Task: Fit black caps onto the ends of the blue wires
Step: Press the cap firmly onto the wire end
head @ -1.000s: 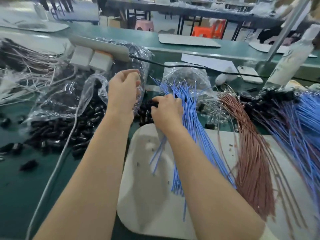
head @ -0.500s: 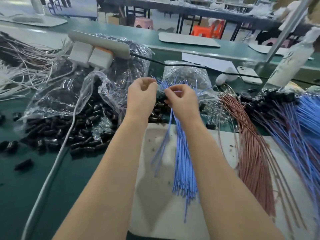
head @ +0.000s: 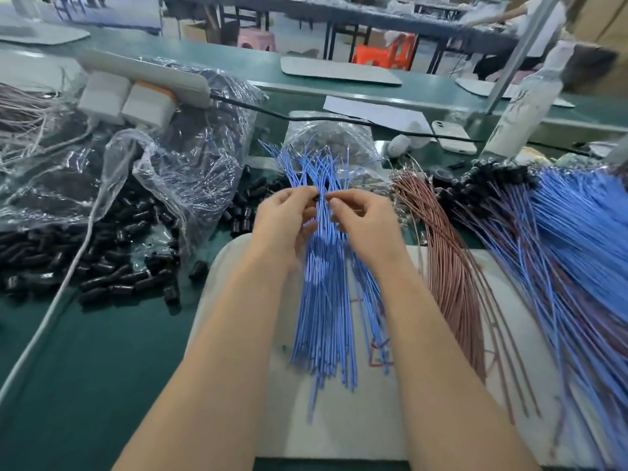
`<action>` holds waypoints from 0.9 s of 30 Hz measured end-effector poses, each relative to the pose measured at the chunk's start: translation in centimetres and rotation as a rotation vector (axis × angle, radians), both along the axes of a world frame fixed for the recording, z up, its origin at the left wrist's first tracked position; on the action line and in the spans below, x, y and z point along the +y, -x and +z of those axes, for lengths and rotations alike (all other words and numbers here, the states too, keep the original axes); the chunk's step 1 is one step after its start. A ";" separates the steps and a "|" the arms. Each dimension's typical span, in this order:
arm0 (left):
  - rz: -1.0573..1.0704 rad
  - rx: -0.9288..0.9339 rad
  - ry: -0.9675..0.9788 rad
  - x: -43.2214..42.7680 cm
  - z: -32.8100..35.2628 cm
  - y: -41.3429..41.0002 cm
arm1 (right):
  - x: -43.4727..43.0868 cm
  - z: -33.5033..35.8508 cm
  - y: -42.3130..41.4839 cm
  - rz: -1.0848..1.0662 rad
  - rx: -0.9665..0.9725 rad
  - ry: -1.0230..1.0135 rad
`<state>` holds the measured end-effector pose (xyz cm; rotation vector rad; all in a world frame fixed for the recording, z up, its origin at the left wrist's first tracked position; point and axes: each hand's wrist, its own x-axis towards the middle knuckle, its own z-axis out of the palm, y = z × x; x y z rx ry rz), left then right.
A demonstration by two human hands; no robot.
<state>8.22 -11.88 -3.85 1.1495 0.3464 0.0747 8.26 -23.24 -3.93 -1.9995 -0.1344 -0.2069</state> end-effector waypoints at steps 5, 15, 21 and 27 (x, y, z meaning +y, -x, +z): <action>0.191 -0.053 -0.173 1.8 -0.3 -0.2 | 0.7 -0.6 0.5 -0.079 0.134 0.667; 0.174 -0.154 -0.364 1.1 -0.4 0.2 | 0.5 -0.5 0.3 -0.100 0.202 0.564; 0.035 -0.173 -0.269 0.5 -0.7 0.1 | -0.9 0.5 0.1 -0.048 0.319 -0.242; -0.147 -0.130 -0.120 0.0 -0.6 0.2 | -2.5 1.8 1.0 0.766 0.387 -1.145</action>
